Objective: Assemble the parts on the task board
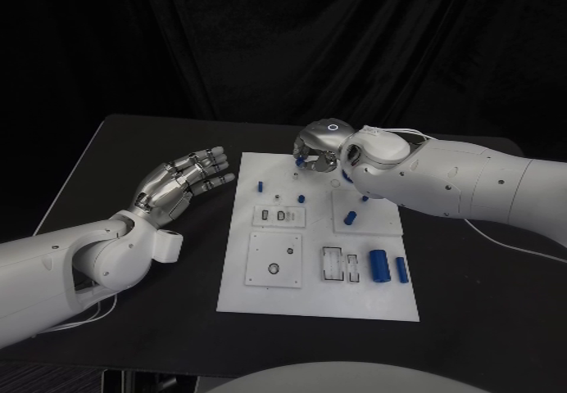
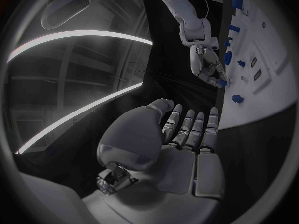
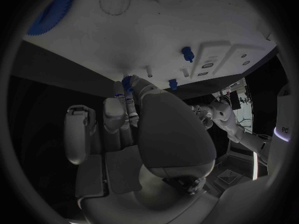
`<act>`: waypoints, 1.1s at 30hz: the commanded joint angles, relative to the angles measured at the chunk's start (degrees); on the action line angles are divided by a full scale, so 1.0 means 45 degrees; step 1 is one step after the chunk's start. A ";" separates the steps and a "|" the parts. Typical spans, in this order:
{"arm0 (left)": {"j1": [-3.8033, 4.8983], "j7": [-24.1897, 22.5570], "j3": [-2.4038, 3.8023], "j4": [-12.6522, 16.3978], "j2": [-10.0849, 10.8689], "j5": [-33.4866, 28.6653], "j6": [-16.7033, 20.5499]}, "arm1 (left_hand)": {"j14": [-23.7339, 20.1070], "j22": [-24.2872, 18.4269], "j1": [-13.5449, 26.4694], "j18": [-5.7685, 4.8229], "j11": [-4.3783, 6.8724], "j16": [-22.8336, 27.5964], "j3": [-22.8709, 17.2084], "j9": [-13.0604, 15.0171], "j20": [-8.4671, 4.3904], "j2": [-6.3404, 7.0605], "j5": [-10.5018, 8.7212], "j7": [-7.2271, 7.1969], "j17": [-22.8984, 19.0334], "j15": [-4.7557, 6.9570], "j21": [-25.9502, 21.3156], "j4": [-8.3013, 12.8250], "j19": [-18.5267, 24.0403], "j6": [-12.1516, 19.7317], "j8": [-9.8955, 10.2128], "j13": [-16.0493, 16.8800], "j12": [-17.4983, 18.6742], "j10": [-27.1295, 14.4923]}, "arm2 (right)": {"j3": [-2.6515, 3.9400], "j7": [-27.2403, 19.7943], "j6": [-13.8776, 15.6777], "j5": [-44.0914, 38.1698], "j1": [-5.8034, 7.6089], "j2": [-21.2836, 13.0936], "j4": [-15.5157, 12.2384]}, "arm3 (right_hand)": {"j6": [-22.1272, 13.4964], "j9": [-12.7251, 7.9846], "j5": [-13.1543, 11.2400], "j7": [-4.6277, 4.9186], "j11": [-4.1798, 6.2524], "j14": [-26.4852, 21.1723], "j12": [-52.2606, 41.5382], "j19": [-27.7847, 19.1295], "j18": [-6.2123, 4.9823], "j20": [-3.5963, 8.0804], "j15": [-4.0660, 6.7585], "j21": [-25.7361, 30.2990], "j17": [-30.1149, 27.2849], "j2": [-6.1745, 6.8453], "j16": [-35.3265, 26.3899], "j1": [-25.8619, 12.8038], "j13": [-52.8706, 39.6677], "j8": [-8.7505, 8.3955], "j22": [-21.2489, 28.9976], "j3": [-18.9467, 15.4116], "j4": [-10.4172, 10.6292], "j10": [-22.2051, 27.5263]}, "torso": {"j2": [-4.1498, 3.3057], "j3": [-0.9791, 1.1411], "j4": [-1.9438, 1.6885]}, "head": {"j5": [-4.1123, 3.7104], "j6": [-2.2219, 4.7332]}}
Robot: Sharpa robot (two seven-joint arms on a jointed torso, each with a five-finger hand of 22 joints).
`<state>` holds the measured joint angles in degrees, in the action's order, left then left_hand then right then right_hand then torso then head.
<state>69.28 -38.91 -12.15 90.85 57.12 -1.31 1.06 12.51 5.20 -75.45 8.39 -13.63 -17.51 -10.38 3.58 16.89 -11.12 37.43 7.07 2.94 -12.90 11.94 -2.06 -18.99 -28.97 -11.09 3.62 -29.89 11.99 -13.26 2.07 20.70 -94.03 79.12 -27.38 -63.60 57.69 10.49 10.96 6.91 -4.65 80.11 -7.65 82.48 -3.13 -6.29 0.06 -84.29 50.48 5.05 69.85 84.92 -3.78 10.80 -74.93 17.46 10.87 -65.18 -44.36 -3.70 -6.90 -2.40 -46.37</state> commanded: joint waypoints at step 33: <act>0.0025 -0.2437 0.0008 -0.0017 0.0097 -0.0041 -0.0255 | -0.0001 0.0016 0.0140 -0.0285 -0.0140 -0.0062 -0.0212 0.0010 -0.0025 0.0007 0.0050 0.0055 0.0016 -0.0112 0.0075 -0.0004 -0.0097 -0.0045 -0.0040 0.0005 -0.0044 -0.0030 | 0.0027 0.0376 0.0524 0.0051 0.0063 -0.1892 -0.1463 | -0.2783 -0.1152 -0.0030 0.0148 -0.0411 -0.1255 -0.0693 -0.1297 -0.0344 -0.0059 -0.0090 0.1496 -0.1638 -0.0470 -0.1329 -0.0243 -0.0556 -0.0899 0.0515 -0.1295 -0.0588 0.3474 | 0.0044 0.0007 0.0063 | 0.0102 0.0208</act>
<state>69.28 -38.92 -12.16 90.61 57.52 -1.32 0.70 12.51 5.20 -75.45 7.48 -13.83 -17.51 -10.86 3.58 16.89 -11.12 37.43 7.07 2.93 -12.90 11.94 -2.05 -18.99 -28.97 -11.09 3.61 -29.88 11.77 -13.18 3.09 21.35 -93.99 79.04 -35.01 -69.17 44.88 5.26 10.55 7.58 -6.47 74.39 -10.47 76.49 -4.05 -6.55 -0.34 -77.81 43.16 3.58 63.71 83.84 -6.18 6.56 -72.56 11.56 8.52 -49.10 -44.27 -3.69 -6.75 -2.13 -45.52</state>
